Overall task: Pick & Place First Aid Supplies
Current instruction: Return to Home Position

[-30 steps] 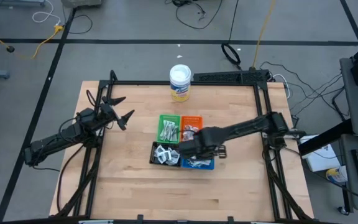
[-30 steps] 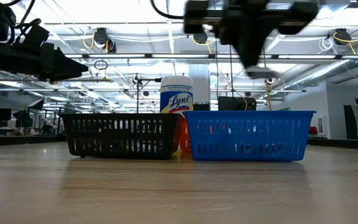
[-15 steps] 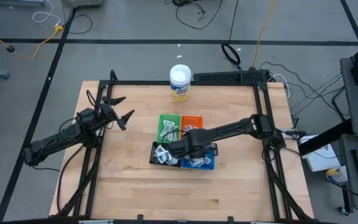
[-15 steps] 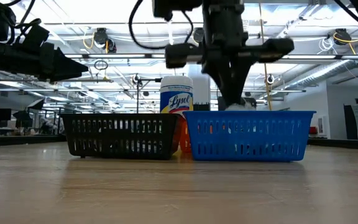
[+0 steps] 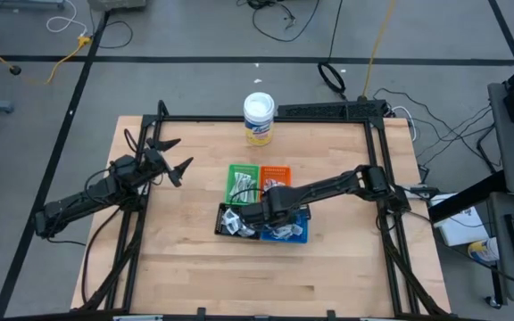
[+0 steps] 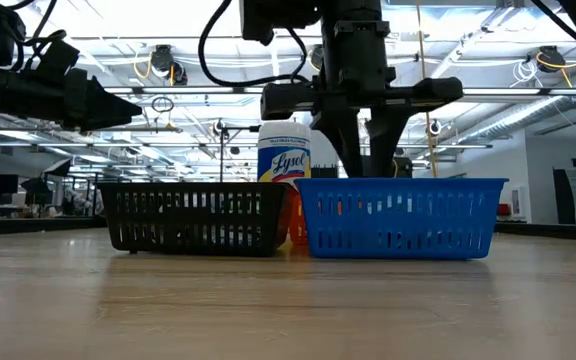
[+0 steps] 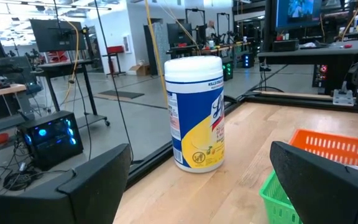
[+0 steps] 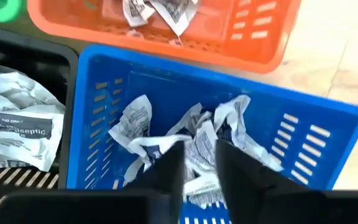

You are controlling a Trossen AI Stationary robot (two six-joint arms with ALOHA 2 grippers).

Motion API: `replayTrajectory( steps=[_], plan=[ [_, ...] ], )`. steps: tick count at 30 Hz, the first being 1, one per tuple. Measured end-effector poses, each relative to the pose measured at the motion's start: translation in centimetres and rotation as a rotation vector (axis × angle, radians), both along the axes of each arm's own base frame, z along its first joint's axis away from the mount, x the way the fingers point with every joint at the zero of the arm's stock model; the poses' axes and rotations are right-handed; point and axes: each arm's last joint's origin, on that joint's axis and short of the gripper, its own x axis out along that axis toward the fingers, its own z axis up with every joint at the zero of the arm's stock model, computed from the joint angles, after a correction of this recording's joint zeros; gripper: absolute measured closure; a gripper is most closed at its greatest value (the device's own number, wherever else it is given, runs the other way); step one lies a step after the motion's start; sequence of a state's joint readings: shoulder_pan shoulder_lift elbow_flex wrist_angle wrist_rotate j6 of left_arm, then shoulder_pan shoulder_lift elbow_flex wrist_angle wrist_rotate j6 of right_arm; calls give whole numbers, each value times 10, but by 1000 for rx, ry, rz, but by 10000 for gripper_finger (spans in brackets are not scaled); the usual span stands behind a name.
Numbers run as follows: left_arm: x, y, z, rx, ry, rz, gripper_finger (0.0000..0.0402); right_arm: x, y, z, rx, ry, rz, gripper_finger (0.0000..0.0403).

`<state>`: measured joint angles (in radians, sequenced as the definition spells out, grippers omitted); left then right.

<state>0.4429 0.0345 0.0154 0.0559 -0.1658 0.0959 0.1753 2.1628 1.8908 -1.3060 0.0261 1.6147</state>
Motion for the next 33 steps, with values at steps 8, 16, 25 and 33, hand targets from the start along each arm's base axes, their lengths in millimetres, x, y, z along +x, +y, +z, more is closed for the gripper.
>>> replayTrajectory(
  steps=[8, 16, 25, 33],
  plan=[
    [0, 0, 0, 0, 0, 0, 9, -2, -8, 9, -157, -87, 283, 199],
    [0, 0, 0, 0, 0, 0, 9, -32, -44, 16, -297, -413, 630, 134],
    [0, 0, 0, 0, 0, 0, 9, -126, -79, 9, -680, -739, 977, 131],
    [0, 0, 0, 0, 0, 0, 9, -220, -94, -12, -1001, -879, 1000, 139]
  ],
)
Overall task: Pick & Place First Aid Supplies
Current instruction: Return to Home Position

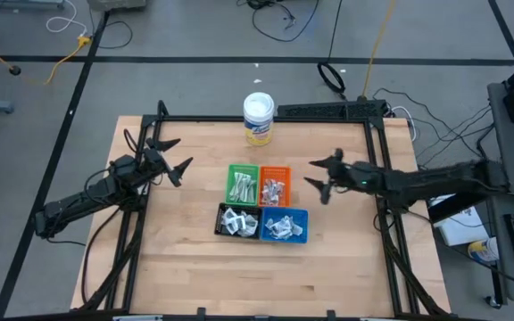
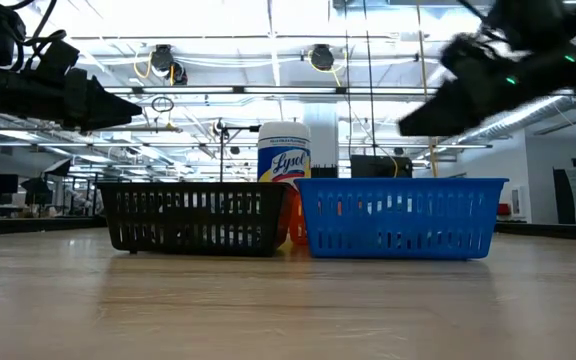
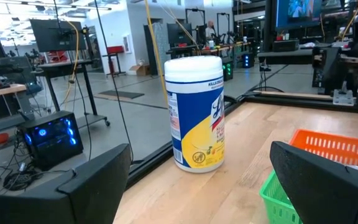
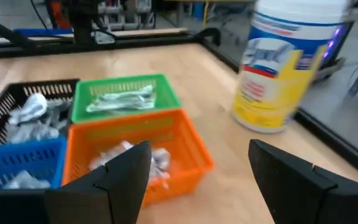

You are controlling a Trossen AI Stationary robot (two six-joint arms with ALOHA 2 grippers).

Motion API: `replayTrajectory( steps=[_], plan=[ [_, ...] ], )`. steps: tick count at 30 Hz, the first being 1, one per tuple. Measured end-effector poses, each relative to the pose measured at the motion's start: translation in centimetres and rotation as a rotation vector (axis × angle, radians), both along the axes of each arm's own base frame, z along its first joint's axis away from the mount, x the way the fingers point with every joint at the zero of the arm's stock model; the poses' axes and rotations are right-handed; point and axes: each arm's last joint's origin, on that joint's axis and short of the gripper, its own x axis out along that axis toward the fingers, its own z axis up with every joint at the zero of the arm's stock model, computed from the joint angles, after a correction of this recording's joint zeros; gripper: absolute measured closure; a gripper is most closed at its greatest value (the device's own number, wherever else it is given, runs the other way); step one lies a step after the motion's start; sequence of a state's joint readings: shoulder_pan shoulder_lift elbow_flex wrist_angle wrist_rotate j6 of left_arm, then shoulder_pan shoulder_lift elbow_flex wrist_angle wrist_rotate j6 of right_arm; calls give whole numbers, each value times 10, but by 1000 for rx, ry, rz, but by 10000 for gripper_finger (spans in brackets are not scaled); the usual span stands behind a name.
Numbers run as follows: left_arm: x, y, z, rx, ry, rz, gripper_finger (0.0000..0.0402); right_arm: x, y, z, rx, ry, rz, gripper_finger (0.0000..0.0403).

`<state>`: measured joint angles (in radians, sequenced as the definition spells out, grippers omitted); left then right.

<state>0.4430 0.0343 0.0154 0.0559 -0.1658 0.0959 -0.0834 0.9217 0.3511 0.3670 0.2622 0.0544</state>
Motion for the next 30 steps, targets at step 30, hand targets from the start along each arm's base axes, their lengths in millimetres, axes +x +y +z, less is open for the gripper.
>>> replayTrajectory(
  steps=[30],
  plan=[
    [0, 0, 0, 0, 0, 0, 9, -79, -25, -20, 18, -325, -285, 139]
  ],
)
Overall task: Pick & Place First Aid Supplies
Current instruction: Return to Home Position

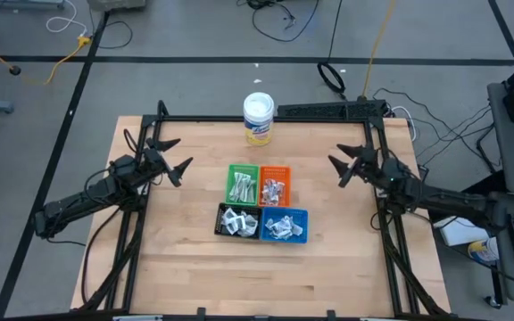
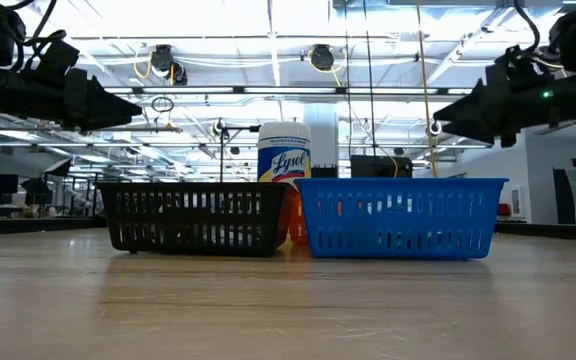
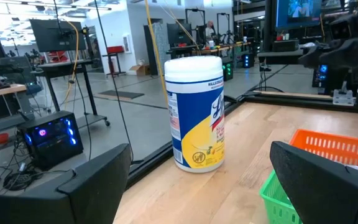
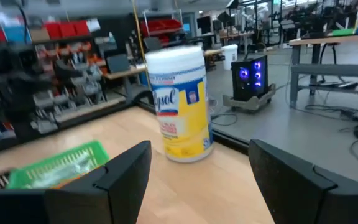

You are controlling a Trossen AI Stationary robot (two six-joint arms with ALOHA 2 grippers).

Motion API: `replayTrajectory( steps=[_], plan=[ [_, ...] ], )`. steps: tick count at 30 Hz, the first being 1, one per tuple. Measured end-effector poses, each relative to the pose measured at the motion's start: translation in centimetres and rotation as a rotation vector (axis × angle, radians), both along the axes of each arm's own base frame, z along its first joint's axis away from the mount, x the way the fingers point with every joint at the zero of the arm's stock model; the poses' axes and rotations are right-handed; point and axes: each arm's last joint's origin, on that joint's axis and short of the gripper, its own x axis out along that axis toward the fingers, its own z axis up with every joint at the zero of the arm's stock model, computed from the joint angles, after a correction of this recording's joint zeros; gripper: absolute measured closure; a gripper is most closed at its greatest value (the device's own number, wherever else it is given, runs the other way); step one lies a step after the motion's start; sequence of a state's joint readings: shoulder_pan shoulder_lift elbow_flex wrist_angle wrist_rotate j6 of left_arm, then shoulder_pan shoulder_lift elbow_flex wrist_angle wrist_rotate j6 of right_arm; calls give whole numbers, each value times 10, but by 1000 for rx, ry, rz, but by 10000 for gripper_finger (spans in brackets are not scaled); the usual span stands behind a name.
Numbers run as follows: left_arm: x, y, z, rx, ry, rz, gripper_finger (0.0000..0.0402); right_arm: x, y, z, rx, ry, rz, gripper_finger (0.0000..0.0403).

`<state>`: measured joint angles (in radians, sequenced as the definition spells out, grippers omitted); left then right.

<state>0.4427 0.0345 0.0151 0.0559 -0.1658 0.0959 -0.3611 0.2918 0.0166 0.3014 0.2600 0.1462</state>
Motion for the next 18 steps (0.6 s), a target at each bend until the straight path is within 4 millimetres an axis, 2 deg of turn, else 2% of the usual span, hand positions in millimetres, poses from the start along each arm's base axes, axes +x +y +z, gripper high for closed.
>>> replayTrajectory(
  steps=[7, 18],
  plan=[
    [0, 0, 0, 0, -1, 0, 9, -5, 2, 0, 141, -109, 4, 139],
    [0, 0, 0, 0, 0, 0, 9, -15, 6, 8, 109, -211, 12, 137]
  ],
)
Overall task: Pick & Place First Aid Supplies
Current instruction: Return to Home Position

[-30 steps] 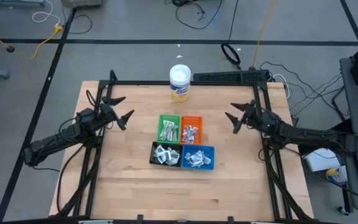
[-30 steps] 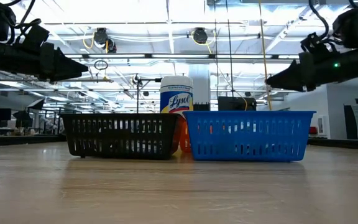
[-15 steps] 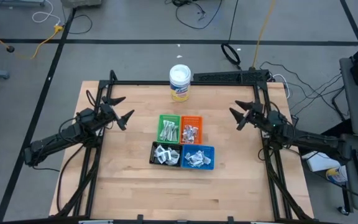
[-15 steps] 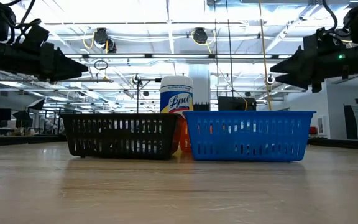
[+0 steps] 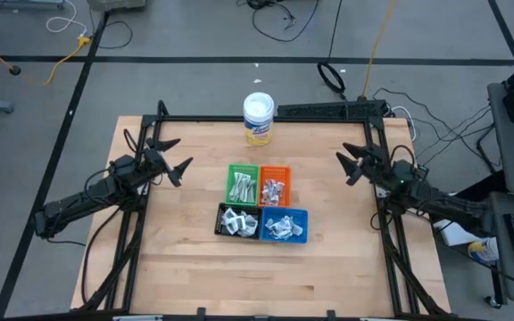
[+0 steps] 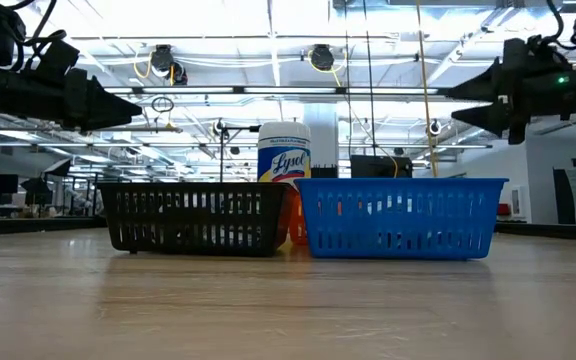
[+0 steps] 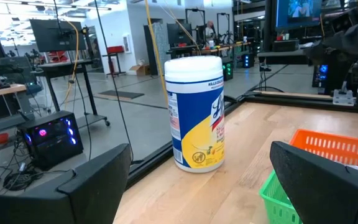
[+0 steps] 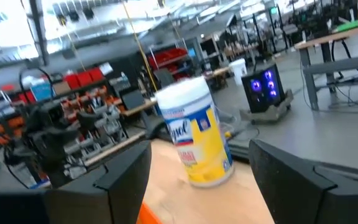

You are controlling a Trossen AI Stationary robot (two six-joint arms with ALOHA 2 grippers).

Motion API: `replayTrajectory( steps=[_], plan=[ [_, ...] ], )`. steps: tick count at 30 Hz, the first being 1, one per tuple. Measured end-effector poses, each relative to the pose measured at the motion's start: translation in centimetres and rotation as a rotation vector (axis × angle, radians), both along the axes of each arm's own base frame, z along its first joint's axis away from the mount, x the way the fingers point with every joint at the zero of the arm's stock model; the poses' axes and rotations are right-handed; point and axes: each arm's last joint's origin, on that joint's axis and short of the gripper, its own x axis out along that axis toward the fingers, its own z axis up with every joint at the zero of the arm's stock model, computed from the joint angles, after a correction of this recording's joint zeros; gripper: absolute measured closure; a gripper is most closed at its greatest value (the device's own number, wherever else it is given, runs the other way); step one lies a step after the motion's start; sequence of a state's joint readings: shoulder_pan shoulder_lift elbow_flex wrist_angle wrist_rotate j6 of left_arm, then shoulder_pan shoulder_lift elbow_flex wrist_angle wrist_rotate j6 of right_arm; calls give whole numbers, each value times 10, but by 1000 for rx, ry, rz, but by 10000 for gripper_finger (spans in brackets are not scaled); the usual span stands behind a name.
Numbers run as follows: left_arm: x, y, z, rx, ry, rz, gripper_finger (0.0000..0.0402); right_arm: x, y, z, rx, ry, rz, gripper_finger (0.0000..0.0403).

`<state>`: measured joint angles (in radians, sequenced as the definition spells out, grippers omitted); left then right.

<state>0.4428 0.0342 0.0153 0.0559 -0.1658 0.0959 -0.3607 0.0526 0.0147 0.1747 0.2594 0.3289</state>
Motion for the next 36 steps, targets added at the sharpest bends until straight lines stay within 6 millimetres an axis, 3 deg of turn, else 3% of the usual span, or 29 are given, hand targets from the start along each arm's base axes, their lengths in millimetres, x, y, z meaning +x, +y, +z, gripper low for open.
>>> replayTrajectory(
  steps=[8, 36],
  plan=[
    [0, 0, 0, 0, 0, 0, 9, -4, 2, 8, -32, -86, -1, 137],
    [0, 0, 0, 0, 0, 0, 9, -4, 2, 6, -28, -75, -1, 140]
  ],
)
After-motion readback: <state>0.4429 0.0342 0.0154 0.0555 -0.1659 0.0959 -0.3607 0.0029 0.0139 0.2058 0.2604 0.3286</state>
